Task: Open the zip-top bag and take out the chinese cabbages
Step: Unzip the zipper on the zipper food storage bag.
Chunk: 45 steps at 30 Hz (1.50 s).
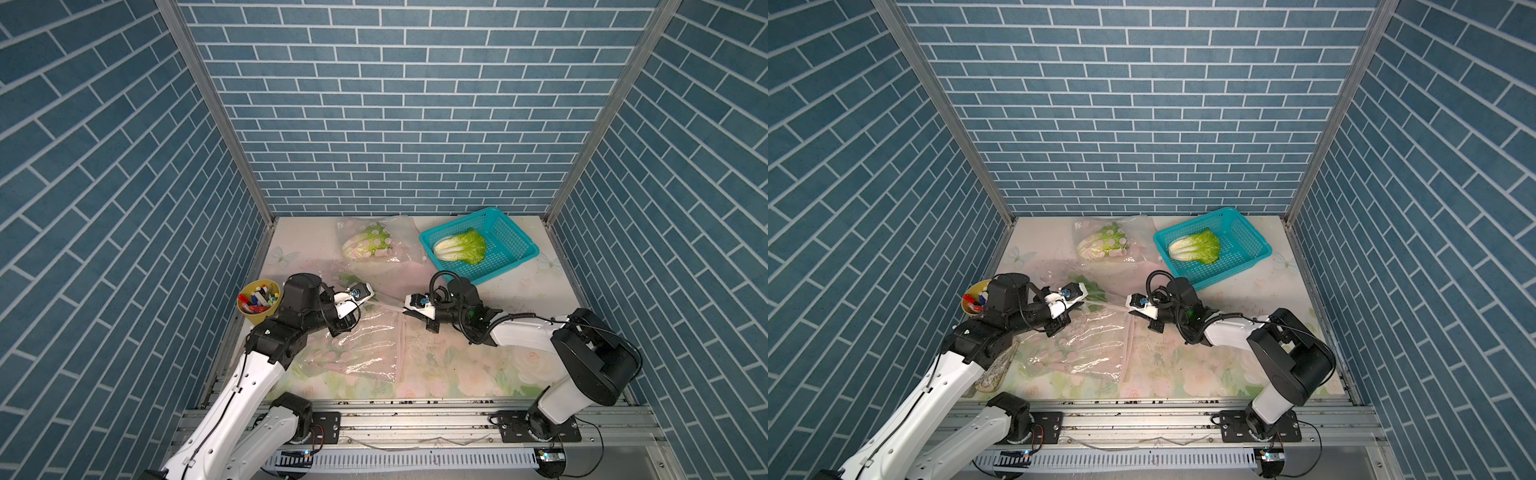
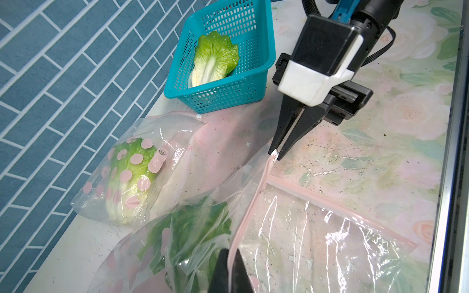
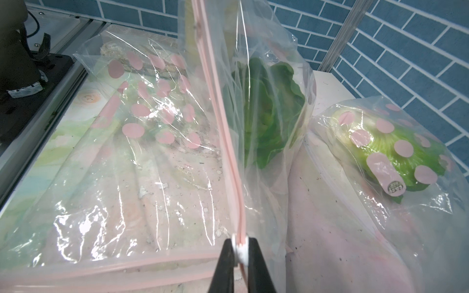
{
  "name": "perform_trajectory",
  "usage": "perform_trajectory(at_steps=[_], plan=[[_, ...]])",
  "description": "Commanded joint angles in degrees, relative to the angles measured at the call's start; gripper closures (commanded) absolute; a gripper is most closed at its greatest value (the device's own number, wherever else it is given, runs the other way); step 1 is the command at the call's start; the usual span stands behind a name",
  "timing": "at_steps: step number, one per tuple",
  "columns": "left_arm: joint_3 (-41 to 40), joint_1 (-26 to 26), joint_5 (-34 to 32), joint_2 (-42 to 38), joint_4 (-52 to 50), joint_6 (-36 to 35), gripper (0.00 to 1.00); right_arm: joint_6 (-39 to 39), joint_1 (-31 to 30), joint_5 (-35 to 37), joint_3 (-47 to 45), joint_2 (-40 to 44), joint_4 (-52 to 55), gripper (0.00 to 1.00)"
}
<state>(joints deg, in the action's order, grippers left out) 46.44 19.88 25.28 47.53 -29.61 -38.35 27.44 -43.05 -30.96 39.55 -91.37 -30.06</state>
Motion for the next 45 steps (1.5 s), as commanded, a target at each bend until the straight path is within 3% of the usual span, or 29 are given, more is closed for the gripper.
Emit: perform_trajectory(at_steps=[1, 16, 17, 19, 20, 23, 25, 27, 33, 37, 41, 45], plan=[[0.4, -1.0, -0.3, -1.7, 2.8, 0.4, 1.0, 0.9, 2.0, 3.5, -1.5, -1.0, 8.5, 1.0], [0.8, -1.2, 0.3, -0.8, 2.0, -0.1, 1.0, 1.1, 3.7, 4.7, -2.8, -0.4, 10.1, 1.0], [0.8, -1.2, 0.5, -0.7, 1.8, -0.1, 1.0, 0.9, 3.8, 4.6, -2.8, -0.4, 10.4, 0.92], [0.7, -1.3, 1.1, -0.4, 1.8, 0.1, 1.0, 0.0, 3.8, 4.4, -2.6, 0.3, 10.8, 0.66], [0.7, -1.2, 1.6, -0.2, 1.6, 0.2, 1.0, -0.5, 3.8, 4.1, -2.5, 1.1, 11.3, 0.6], [0.8, -1.3, 2.6, 0.0, 1.0, 0.6, 1.0, -6.0, 3.5, 6.4, -1.7, 4.2, 13.1, 0.5], [0.6, -1.3, 2.9, 0.1, 0.4, 0.6, 1.0, -10.0, 3.4, 7.6, 2.1, 5.8, 20.6, 0.47], [0.3, -1.2, 4.0, 0.2, -0.1, 0.6, 1.0, -13.1, 3.0, 7.7, 4.6, 7.2, 25.6, 0.52], [-1.7, 0.4, 6.3, -0.1, -0.2, 1.7, 1.0, -18.6, -0.8, 10.3, 4.7, 12.3, 26.6, 0.62], [-2.2, 2.0, 6.3, 0.1, -1.8, 1.2, 1.0, -24.2, -2.9, 14.2, 8.2, 11.4, 29.8, 0.73], [-2.6, 2.7, 6.4, 0.2, -2.4, 1.0, 1.0, -26.5, -5.0, 17.5, 8.1, 9.1, 25.9, 0.85], [-2.3, 3.0, 6.4, 0.4, -3.2, 0.7, 1.0, -28.1, -6.5, 19.1, 8.8, 6.5, 24.2, 0.91]])
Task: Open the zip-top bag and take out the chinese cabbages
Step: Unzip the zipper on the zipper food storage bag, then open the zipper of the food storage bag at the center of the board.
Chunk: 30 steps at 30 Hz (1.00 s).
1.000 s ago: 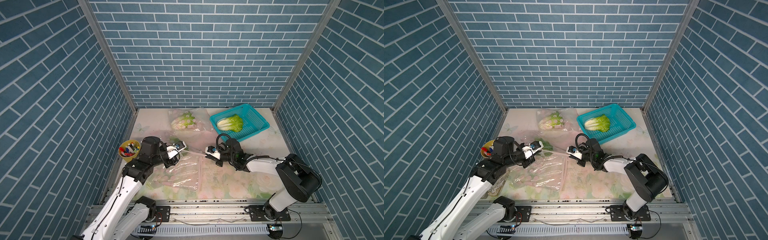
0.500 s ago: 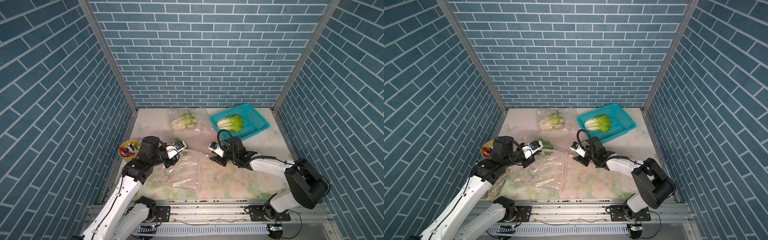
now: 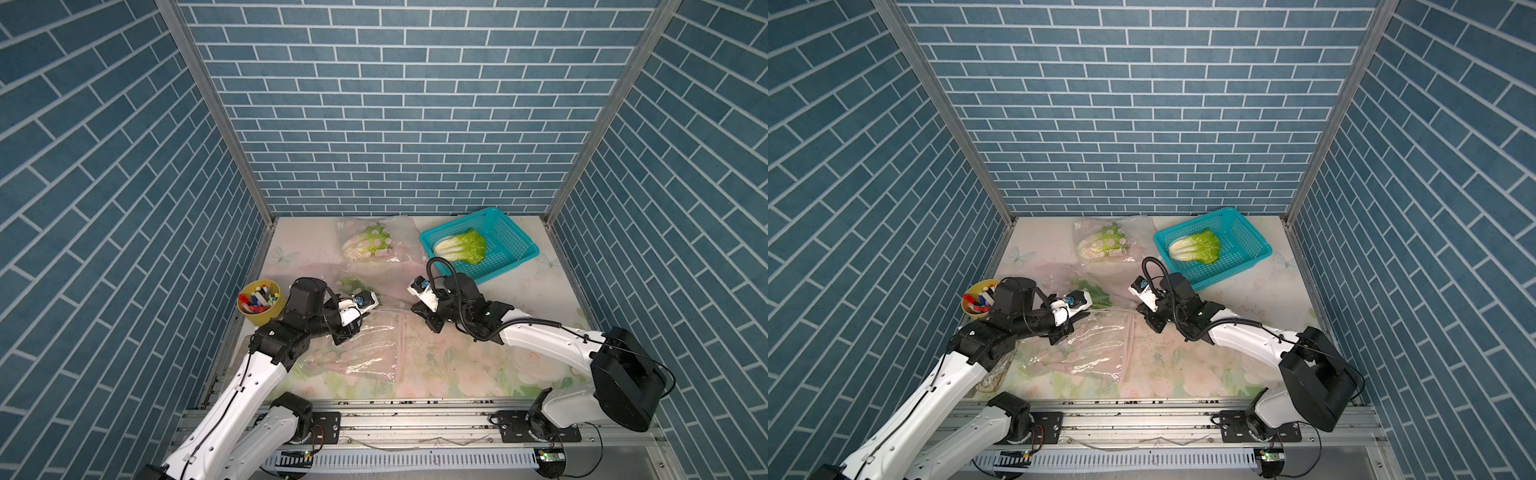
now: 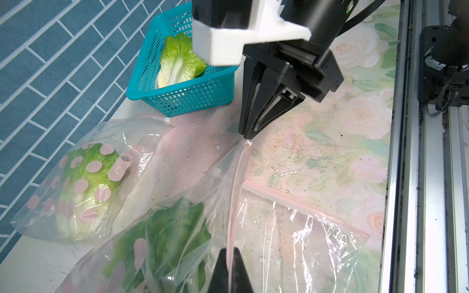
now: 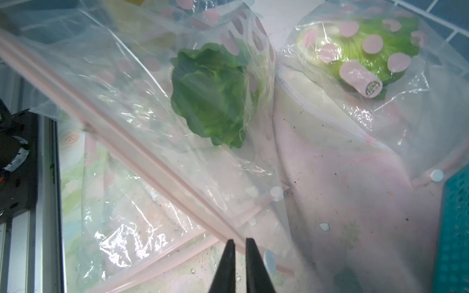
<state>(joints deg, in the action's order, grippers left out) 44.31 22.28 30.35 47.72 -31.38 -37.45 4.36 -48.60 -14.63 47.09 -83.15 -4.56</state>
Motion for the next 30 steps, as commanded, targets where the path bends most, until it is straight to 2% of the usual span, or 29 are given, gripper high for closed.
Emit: perform_trajectory(at_steps=[1, 30], plan=[[0.0, 0.5, 1.4, 0.2, -1.7, -0.2, 1.0, -5.2, -1.2, 2.9, 1.4, -2.1, -1.5, 0.91], [-0.3, 0.9, 0.6, 1.1, -0.7, 0.3, 1.0, -9.7, -4.2, -1.2, 3.0, -6.6, -4.3, 0.96]])
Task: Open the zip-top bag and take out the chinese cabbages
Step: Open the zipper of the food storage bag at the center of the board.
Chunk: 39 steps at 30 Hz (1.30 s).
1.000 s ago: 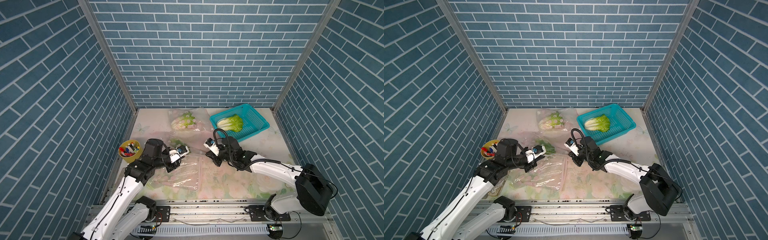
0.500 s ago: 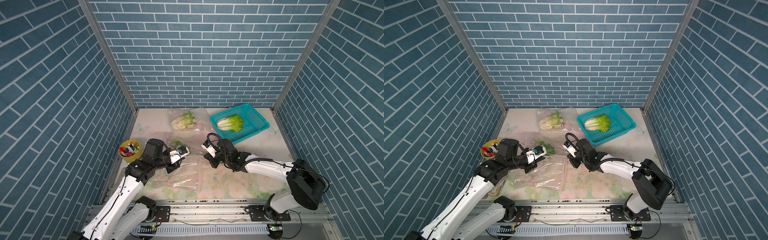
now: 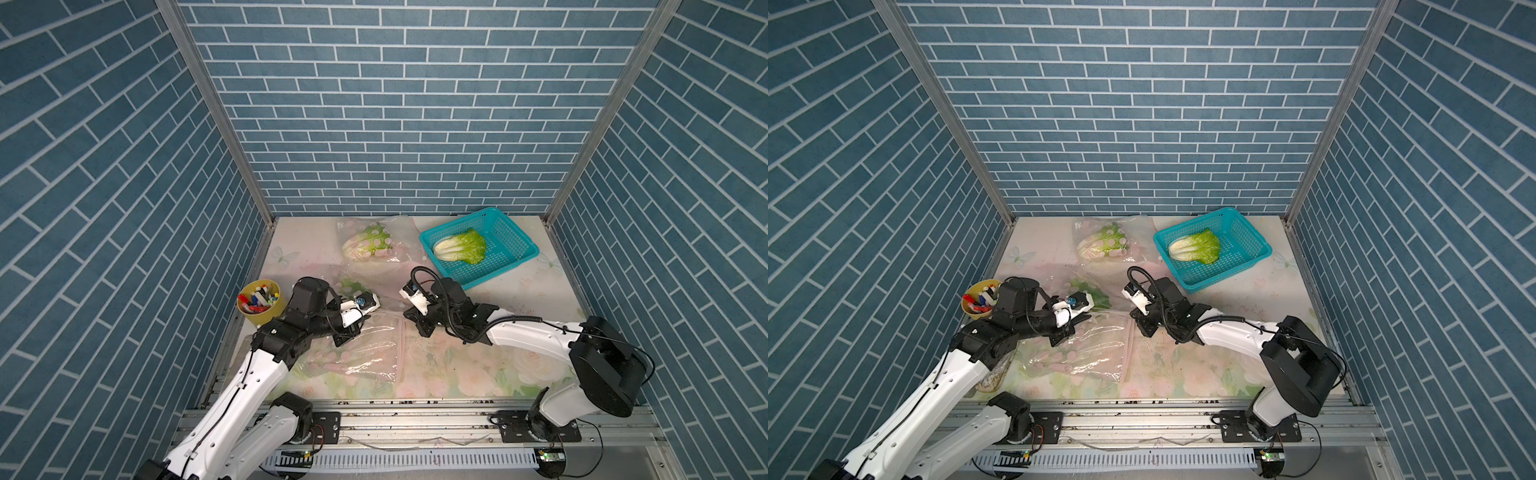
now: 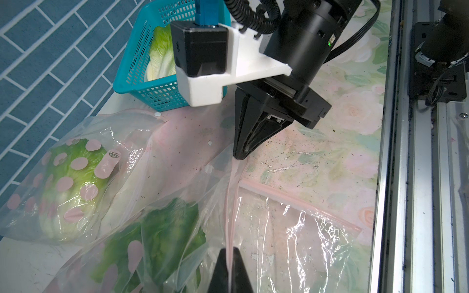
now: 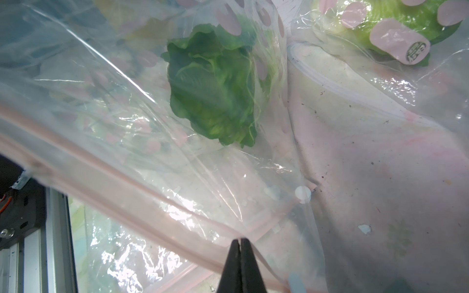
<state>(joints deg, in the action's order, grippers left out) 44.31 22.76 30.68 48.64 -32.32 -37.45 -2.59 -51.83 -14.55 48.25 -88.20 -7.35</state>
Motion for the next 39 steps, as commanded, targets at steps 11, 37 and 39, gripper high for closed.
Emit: perform_trajectory(at_steps=[11, 37, 39], plan=[[-0.7, 0.6, -0.1, 0.1, 1.0, 1.0, 1.0, -7.1, -2.2, -2.6, 4.5, -4.8, -4.6, 0.88], [10.4, -2.6, -42.6, 10.7, 7.2, 35.3, 0.0, -17.5, 5.5, -4.0, 17.3, -22.5, -12.3, 0.24], [18.3, -3.7, -44.4, 18.9, -2.0, 37.8, 0.01, -18.7, 5.5, -6.2, 17.6, -23.3, -13.4, 0.28]])
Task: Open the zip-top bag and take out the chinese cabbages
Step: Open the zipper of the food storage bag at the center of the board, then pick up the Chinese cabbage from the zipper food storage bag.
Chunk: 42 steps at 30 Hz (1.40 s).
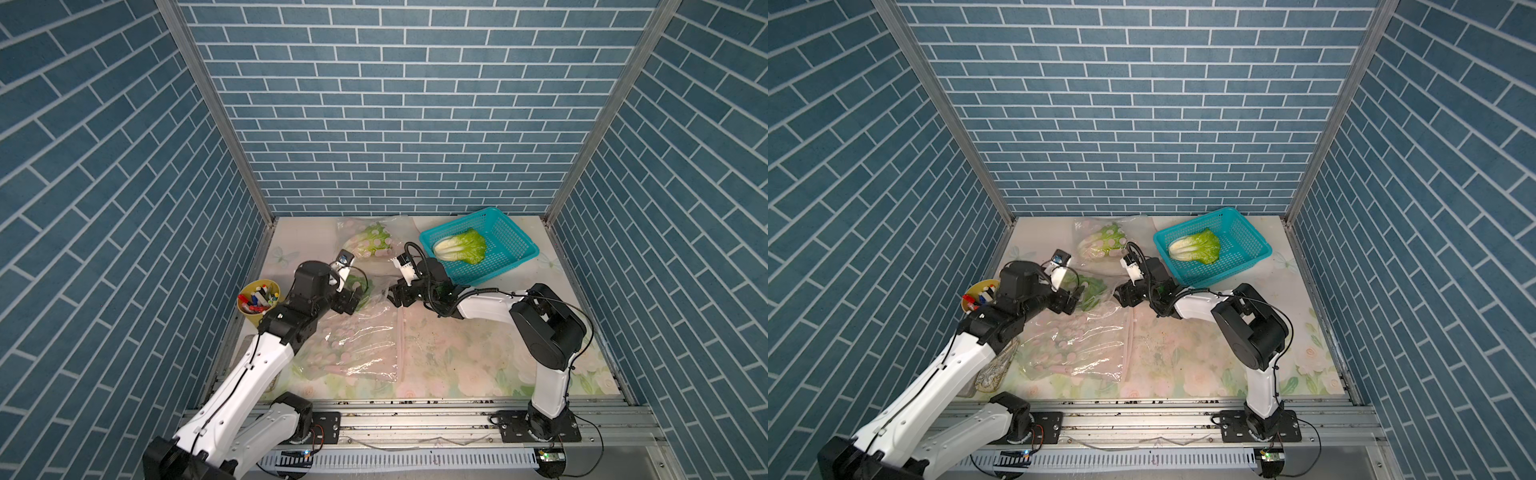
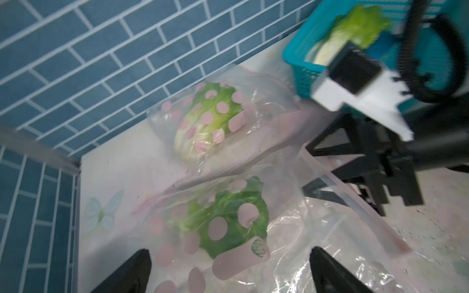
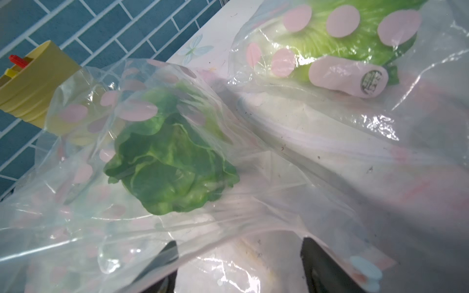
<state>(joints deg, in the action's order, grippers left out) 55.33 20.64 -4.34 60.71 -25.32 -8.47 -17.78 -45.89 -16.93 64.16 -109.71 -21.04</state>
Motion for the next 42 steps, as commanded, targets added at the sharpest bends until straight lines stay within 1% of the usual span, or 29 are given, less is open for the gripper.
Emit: perform_trajectory(at_steps=[1, 3, 4, 5, 7, 10, 12, 14, 17, 20, 24, 25, 28, 29, 30, 33, 35, 37, 39, 42], plan=[[10.9, -2.1, -9.5, 11.5, -13.4, 10.1, 0.05, -4.4, -0.4, -4.9, 1.8, -2.3, -0.5, 0.31], [14.6, -3.2, -7.9, 17.1, -16.7, 12.4, 0.12, -6.1, -0.4, -6.7, 2.2, -3.2, -1.6, 0.33], [15.6, -4.0, -6.9, 19.1, -17.0, 14.2, 0.18, -7.0, -0.4, -7.3, 2.5, -3.6, -1.8, 0.35], [16.0, -5.0, -4.6, 20.6, -16.7, 16.2, 0.25, -7.9, -0.4, -7.8, 2.9, -4.0, -1.9, 0.36], [16.0, -7.7, -1.2, 22.4, -15.7, 20.8, 0.35, -9.7, -0.4, -8.5, 3.2, -4.5, -2.7, 0.37], [16.4, -11.4, 0.8, 25.5, -16.1, 26.5, 0.42, -12.4, -0.5, -11.5, 4.1, -5.4, -3.4, 0.41], [17.0, -12.6, 2.1, 28.0, -16.9, 27.1, 0.47, -13.8, -0.4, -14.0, 5.3, -6.3, -3.3, 0.44], [17.2, -12.7, 1.1, 29.8, -18.1, 27.1, 0.56, -15.0, -0.5, -15.5, 5.9, -7.1, -3.6, 0.44], [15.9, -13.0, 0.3, 31.2, -18.5, 27.4, 0.6, -15.8, -0.5, -17.3, 6.8, -8.2, -3.5, 0.42], [14.7, -13.0, 0.5, 32.3, -18.4, 27.8, 0.6, -16.5, -0.6, -18.5, 8.8, -9.8, -1.9, 0.41], [13.6, -13.2, 1.5, 33.8, -17.6, 28.0, 0.65, -19.3, -0.6, -19.6, 11.3, -12.2, -1.9, 0.4], [13.5, -13.2, 1.9, 34.0, -17.3, 28.2, 0.65, -20.2, -0.6, -19.5, 11.9, -12.9, -2.3, 0.39], [13.0, -13.3, 3.2, 34.6, -16.6, 28.5, 0.68, -22.9, -0.9, -16.3, 11.8, -14.3, -7.2, 0.21], [13.0, -13.3, 3.5, 34.9, -16.4, 28.7, 0.68, -23.5, -1.0, -16.6, 11.6, -14.9, -11.0, 0.2], [13.0, -13.3, 3.9, 35.1, -16.4, 28.6, 0.69, -24.3, -1.0, -16.8, 11.9, -15.5, -12.4, 0.2], [12.9, -13.4, 4.8, 35.6, -16.1, 28.9, 0.71, -25.6, -1.3, -18.0, 15.7, -18.5, -10.6, 0.2], [12.7, -13.3, 5.4, 35.6, -15.9, 28.9, 0.72, -26.2, -1.5, -18.5, 17.5, -19.4, -10.1, 0.23], [12.5, -13.3, 5.6, 35.5, -15.9, 28.9, 0.72, -26.3, -1.7, -19.7, 19.6, -20.4, -8.7, 0.26], [12.5, -13.3, 5.8, 35.5, -16.0, 28.6, 0.72, -26.5, -1.7, -21.1, 22.5, -21.6, -5.7, 0.32], [12.4, -13.3, 5.9, 35.5, -16.0, 28.2, 0.72, -26.6, -1.8, -22.3, 24.7, -22.6, -4.1, 0.4]])
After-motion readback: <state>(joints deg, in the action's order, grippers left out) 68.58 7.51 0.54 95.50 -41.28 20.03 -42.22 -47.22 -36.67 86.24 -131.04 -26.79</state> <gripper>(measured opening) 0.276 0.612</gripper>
